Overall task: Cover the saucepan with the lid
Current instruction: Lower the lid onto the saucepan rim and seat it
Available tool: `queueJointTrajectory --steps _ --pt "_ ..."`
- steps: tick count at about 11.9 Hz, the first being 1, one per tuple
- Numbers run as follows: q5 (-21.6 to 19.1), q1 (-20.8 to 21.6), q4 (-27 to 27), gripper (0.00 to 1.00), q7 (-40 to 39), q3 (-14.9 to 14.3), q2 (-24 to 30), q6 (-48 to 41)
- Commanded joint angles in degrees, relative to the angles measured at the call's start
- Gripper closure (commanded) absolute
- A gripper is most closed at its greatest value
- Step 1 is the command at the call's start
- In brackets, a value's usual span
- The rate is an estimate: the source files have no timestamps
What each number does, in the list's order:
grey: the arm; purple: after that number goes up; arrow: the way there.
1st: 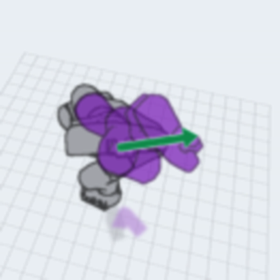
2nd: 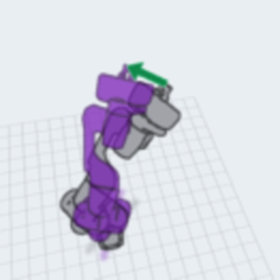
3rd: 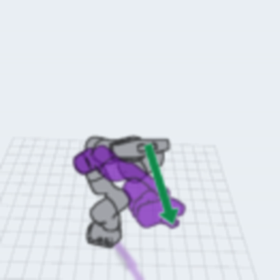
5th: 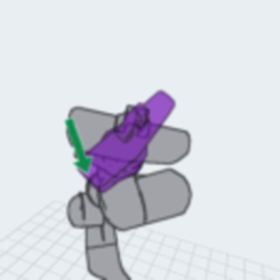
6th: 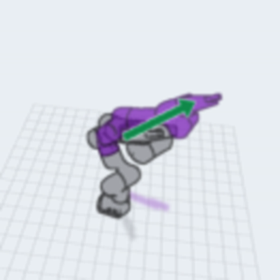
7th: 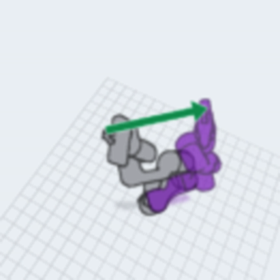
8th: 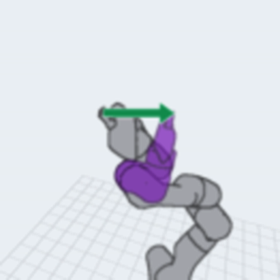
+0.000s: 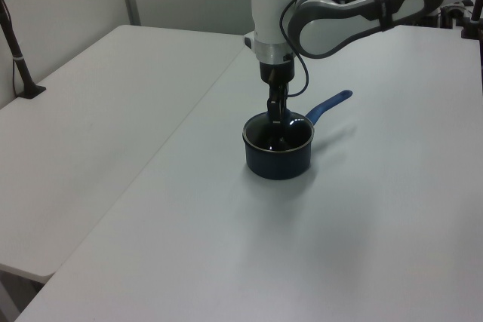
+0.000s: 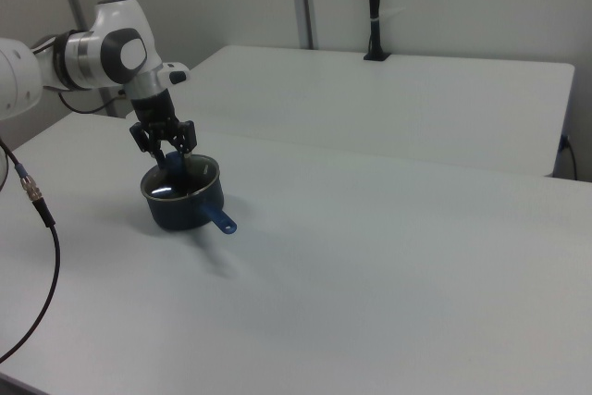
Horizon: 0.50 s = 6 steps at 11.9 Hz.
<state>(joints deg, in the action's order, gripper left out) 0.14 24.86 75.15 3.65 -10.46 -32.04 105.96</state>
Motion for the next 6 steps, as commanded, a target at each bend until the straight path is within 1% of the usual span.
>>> queueJointTrajectory --steps 1,2,3,4,6 --pt "-0.84 1.33 0.0 0.56 0.91 -0.97 -0.39 1.09" --pt "-0.84 1.33 0.0 0.06 1.61 -0.97 -0.48 1.26" --pt "-0.76 1.33 0.09 0.0 1.88 -0.97 -0.57 2.05" --pt "-0.76 1.07 0.26 0.0 1.88 -0.88 -0.05 1.97" --pt "-0.58 0.54 1.14 0.0 1.88 -0.79 3.89 1.44"
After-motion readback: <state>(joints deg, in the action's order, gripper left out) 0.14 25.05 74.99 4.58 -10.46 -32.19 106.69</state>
